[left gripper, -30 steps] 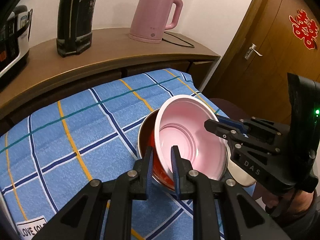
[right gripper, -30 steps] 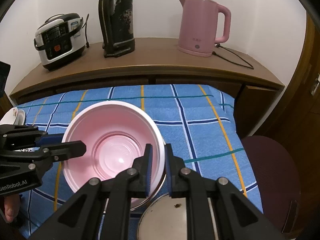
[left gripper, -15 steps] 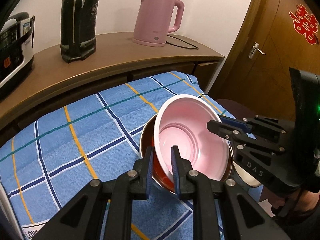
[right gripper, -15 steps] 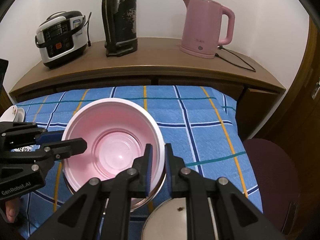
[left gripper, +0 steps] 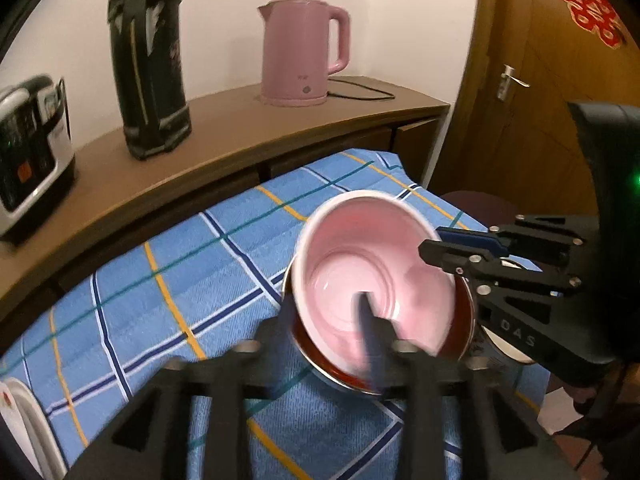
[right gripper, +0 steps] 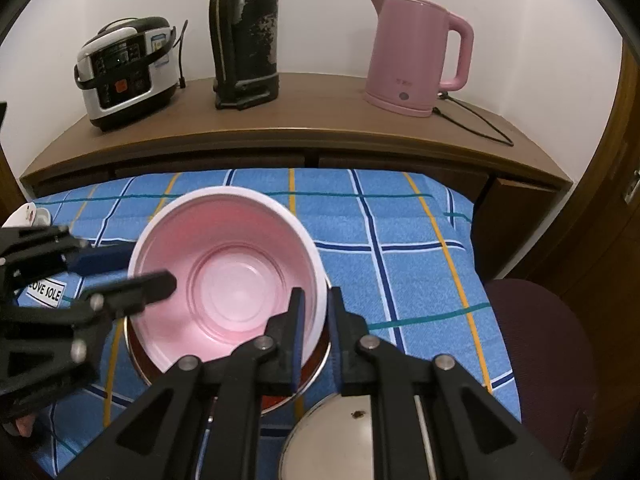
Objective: Organize plates and bowls
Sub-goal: 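Open both tools and release the pink bowl rim, then move both tools to the rim of the white enamel bowl, then close both tools on the white enamel bowl rim, then lift the white enamel bowl and carry it over the pink bowl, then lower the white enamel bowl into the pink bowl with both tools, then open both tools and release the white enamel bowl rim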
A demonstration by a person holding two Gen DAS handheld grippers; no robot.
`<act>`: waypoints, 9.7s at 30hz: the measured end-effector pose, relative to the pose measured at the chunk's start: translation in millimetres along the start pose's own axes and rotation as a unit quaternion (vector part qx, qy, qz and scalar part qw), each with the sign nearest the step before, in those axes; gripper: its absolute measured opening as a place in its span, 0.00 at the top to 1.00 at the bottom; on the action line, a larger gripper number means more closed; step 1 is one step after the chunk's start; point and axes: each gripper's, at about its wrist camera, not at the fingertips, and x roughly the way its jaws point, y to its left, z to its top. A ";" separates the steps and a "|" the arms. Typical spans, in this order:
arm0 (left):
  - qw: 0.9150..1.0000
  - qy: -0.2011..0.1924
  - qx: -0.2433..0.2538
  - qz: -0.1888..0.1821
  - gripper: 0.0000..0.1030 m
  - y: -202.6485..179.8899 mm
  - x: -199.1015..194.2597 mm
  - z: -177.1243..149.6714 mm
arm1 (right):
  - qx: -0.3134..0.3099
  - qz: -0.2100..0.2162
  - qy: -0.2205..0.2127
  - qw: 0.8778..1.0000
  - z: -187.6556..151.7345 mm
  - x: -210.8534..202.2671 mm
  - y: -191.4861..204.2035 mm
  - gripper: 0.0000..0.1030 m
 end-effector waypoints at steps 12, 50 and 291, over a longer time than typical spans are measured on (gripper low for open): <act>0.999 -0.014 -0.003 0.032 0.17 13.6 2.4 2.1 | 0.022 -0.002 -0.022 1.000 -1.7 -10.1 -12.4 0.45; 0.986 -0.075 0.078 -0.126 0.31 -83.5 -31.9 -23.8 | 0.105 -0.015 -0.005 0.994 -94.8 -54.5 -83.1 0.75; 0.990 -0.021 -0.122 -0.072 0.87 34.3 1.3 -3.5 | 0.079 0.092 0.035 0.992 -7.4 -11.7 -16.6 0.82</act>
